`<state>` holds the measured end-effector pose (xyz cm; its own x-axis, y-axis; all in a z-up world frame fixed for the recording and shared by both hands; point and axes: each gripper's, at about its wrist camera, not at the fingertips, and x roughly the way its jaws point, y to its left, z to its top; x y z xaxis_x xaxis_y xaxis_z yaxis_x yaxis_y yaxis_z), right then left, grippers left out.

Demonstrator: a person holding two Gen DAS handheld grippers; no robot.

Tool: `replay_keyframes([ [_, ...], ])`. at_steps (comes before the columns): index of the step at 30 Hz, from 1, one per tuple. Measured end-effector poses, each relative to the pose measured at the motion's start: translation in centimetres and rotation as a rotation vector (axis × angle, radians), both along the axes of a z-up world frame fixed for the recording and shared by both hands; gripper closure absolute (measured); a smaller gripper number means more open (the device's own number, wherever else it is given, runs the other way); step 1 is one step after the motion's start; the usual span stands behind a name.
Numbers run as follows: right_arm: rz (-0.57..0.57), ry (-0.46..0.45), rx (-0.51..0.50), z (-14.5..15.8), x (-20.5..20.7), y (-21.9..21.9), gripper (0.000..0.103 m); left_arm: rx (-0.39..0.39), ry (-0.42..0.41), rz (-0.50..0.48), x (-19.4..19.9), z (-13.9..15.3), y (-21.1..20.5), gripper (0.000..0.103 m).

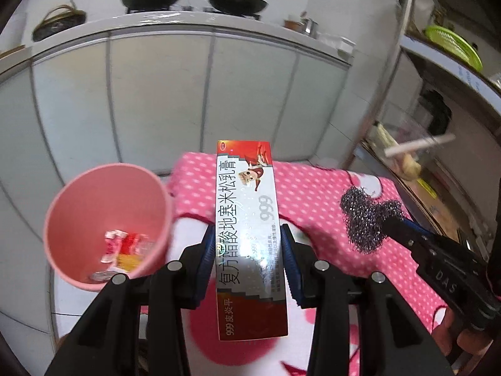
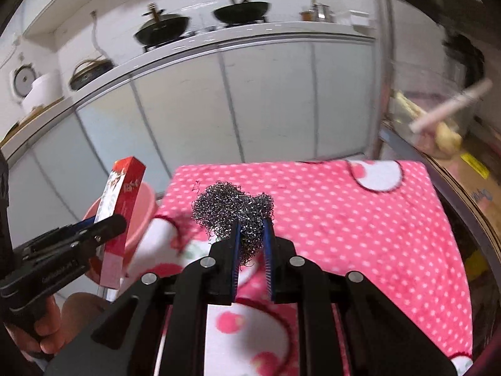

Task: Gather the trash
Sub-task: 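Carry the medicine box and steel wool ball over the pink bin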

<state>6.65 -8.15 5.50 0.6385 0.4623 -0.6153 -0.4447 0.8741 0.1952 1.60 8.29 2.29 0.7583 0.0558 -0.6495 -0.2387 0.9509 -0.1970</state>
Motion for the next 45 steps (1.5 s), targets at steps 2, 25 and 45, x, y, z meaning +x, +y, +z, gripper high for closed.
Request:
replay_keyframes([
  [2,0.033,-0.009,-0.007,0.4,-0.3,1.7,0.089,-0.003,-0.008,0.037,-0.5,0.2,1.5,0.063],
  [25,0.333,0.025,-0.096,0.0,-1.2,21.1,0.089,0.021,0.078,0.301,-3.2,-2.8,17.2,0.063],
  [45,0.364,0.126,-0.192,-5.5,1.0,26.0,0.089,-0.033,0.201,0.300,-0.4,-8.0,20.5,0.063],
])
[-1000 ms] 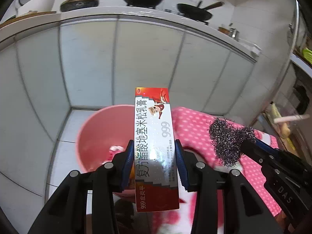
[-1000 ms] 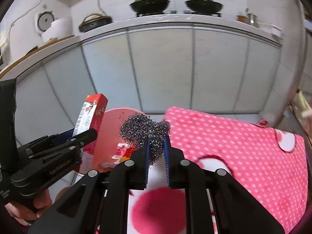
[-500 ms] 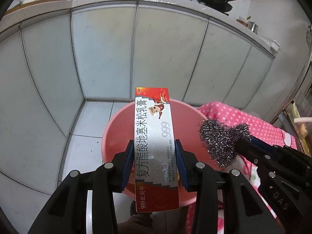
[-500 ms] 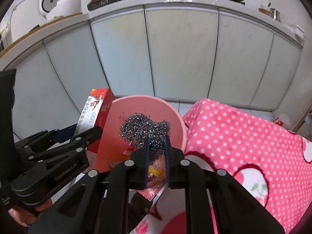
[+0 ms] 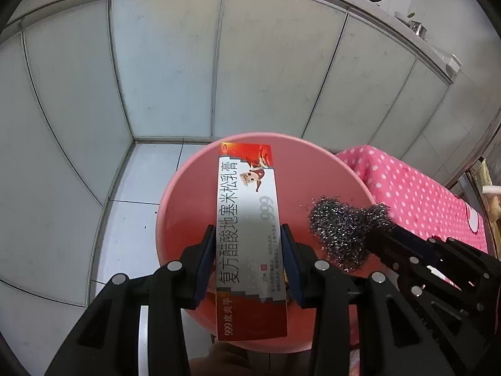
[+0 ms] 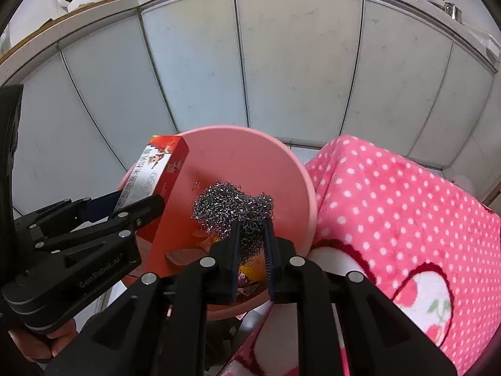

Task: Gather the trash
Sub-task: 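Carry the medicine box and steel wool ball over the pink bin, then open both grippers to drop the box and steel wool into the bin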

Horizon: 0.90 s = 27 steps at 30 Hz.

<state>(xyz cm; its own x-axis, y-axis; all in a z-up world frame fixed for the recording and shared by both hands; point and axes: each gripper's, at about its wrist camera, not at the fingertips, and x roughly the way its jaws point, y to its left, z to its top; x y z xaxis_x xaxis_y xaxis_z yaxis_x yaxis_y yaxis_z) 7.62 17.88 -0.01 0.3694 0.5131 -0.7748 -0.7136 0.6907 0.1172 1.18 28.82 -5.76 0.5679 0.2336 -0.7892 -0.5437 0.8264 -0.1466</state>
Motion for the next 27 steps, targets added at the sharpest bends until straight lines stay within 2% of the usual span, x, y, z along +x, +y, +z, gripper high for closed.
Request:
replay_keyframes([
  [9,0.005,0.018,-0.016,-1.0,0.5,1.2,0.089,-0.028,0.024,0.007,0.5,-0.8,0.4,0.063],
  [16,0.015,0.028,-0.032,-1.4,1.0,2.4,0.089,-0.076,0.053,0.017,0.5,-1.9,1.2,0.064],
  [20,0.018,0.042,-0.047,-1.9,1.2,2.5,0.089,-0.134,0.092,0.027,0.8,-3.1,1.8,0.064],
  [27,0.010,0.070,-0.051,-2.2,2.2,2.8,0.089,-0.133,0.099,0.019,1.2,-3.2,1.5,0.064],
])
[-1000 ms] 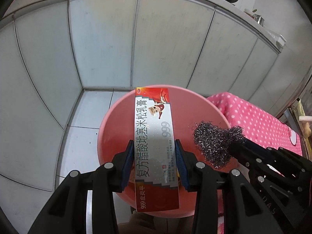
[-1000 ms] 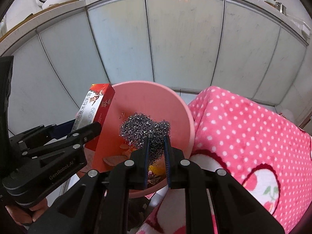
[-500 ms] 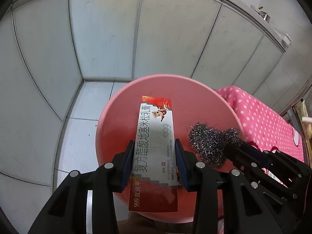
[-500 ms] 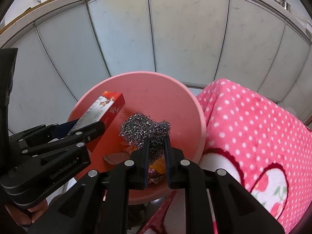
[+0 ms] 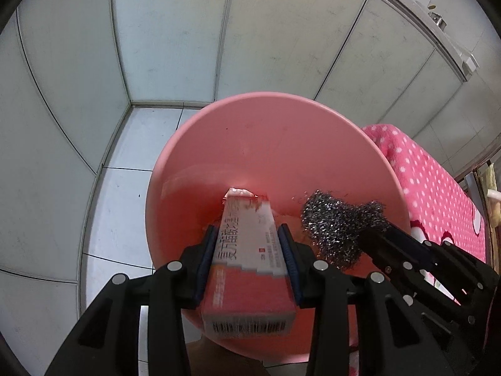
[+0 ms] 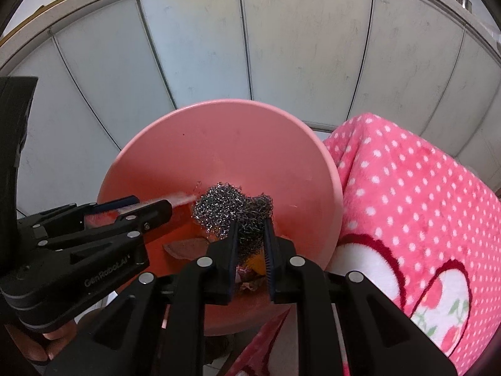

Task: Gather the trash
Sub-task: 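Open both grippers to drop the box and steel wool into the bin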

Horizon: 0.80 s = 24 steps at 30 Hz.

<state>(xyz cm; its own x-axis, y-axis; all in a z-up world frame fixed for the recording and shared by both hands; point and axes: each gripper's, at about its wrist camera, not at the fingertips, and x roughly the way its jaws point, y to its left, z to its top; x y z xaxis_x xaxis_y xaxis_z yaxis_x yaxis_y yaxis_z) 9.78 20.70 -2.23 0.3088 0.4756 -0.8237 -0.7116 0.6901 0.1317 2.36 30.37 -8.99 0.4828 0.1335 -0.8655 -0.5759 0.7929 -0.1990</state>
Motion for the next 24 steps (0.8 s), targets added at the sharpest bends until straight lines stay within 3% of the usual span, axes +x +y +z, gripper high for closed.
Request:
replay_keyframes([
  [2,-0.010,0.013,0.001,-0.1,0.3,-0.1,0.084,-0.007,-0.003,0.001,-0.1,0.1,0.0,0.063],
  [16,-0.022,0.020,0.021,-0.2,0.6,-1.1,0.083,-0.007,-0.015,0.002,0.1,0.9,-0.1,0.060],
  [20,-0.010,0.012,0.026,-0.8,0.5,-1.3,0.071,-0.003,-0.022,-0.001,0.1,1.2,-0.2,0.055],
  [24,0.000,0.002,0.031,-0.4,0.3,-1.5,0.069,-0.001,-0.033,0.005,-0.1,1.6,0.0,0.052],
])
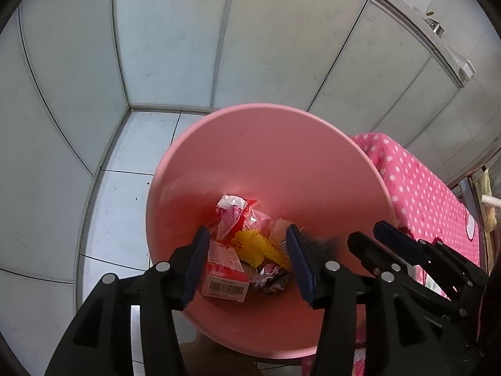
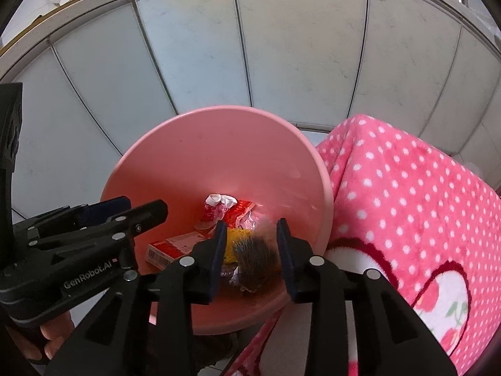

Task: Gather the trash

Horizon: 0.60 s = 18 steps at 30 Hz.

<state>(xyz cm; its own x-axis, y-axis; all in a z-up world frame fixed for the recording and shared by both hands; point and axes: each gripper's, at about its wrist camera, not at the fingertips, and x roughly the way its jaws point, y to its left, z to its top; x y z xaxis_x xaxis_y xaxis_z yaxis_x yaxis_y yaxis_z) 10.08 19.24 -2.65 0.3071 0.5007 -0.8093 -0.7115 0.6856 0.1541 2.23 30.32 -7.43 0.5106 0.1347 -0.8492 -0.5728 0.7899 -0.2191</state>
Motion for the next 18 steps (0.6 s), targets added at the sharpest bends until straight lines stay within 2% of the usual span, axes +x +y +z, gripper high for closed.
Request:
replay_keyframes([
  [6,0.002,-0.022,0.006,0.8,-0.6,-0.6,0.067,0.017,-0.021,0.008,-0.4,0.9,0.0,0.051],
  [13,0.000,-0.099,0.048,3.3,-2.3,-2.2,0.067,0.065,-0.065,0.022,-1.7,2.8,-1.1,0.051],
  [15,-0.002,-0.130,0.061,4.1,-3.0,-3.0,0.061,0.084,-0.082,0.017,-2.0,3.5,-1.5,0.051],
  [18,-0.001,-0.160,0.077,5.2,-3.9,-4.1,0.058,0.110,-0.103,0.011,-2.5,4.6,-2.5,0.047],
])
